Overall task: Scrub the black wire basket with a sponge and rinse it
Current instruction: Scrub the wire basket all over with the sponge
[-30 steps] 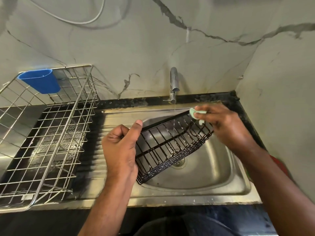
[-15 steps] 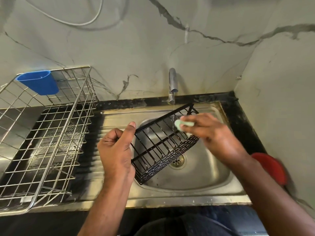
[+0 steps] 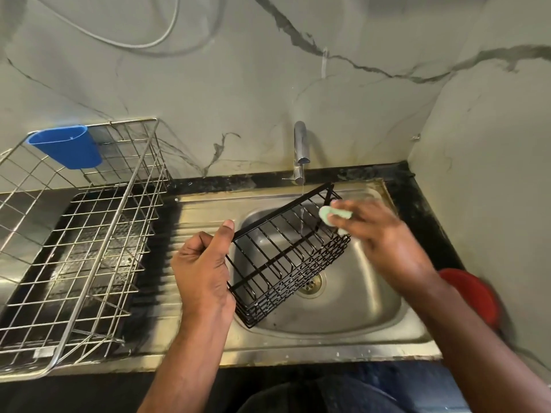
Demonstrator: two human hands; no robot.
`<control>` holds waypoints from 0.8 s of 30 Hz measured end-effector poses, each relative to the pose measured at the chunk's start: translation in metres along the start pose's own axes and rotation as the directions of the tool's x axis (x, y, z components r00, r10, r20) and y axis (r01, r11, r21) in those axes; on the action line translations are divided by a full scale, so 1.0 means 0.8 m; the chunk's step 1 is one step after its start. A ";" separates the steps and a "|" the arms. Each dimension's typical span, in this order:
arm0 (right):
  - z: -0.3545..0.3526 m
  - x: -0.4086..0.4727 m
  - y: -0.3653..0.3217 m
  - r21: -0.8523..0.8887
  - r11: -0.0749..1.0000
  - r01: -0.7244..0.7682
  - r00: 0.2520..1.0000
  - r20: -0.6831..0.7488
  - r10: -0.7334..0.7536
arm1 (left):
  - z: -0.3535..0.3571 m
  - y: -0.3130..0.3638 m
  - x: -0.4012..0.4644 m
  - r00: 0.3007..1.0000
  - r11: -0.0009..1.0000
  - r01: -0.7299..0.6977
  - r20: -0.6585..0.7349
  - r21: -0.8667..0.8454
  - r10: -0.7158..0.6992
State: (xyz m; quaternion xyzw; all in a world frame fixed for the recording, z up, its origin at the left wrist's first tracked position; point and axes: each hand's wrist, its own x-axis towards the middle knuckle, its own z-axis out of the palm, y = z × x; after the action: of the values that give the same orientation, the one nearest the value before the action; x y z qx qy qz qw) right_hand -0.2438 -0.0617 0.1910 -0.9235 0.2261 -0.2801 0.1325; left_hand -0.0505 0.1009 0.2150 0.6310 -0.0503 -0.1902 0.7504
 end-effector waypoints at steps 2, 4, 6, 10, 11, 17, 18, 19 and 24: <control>-0.005 0.003 0.020 -0.024 0.992 -0.123 0.992 -0.031 0.123 | 0.001 0.000 0.000 1.000 1.000 -0.001 0.010 0.010 0.001; -0.005 0.008 0.016 -0.018 0.994 -0.108 0.994 -0.034 0.107 | 0.000 0.001 -0.001 1.000 1.000 -0.005 0.001 0.011 0.005; -0.003 0.010 -0.003 0.009 1.000 0.004 1.000 -0.007 -0.004 | 0.000 0.001 -0.003 1.000 1.000 -0.008 0.000 0.011 0.008; -0.003 0.009 -0.020 0.016 0.991 0.133 0.989 0.056 -0.134 | 0.001 0.003 -0.004 1.000 1.000 -0.027 0.009 0.000 0.027; -0.003 0.011 -0.009 0.014 0.994 0.108 0.994 0.031 -0.109 | 0.001 0.003 -0.003 0.999 0.999 -0.039 0.013 0.001 0.039; -0.007 0.015 0.000 -0.004 0.999 -0.032 0.999 -0.030 0.032 | 0.000 -0.004 -0.002 0.993 0.993 -0.114 0.019 0.000 0.114; -0.005 0.014 -0.009 0.032 0.999 -0.035 0.999 -0.016 0.035 | 0.000 -0.005 -0.001 0.993 0.993 -0.120 0.017 0.001 0.120; -0.002 0.013 -0.018 0.065 0.998 -0.028 1.000 -0.005 0.029 | 0.000 -0.006 -0.001 0.992 0.992 -0.126 0.018 0.002 0.126; 0.007 0.010 -0.050 0.229 0.972 0.043 0.999 -0.022 -0.039 | 0.001 -0.006 -0.001 0.990 0.990 -0.139 0.011 -0.007 0.139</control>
State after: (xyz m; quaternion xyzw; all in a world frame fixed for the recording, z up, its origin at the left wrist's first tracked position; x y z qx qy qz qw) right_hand -0.2208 -0.0309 0.2050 -0.9041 0.1741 -0.3150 0.2305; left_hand -0.0527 0.0996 0.2111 0.6226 -0.0978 -0.1412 0.7634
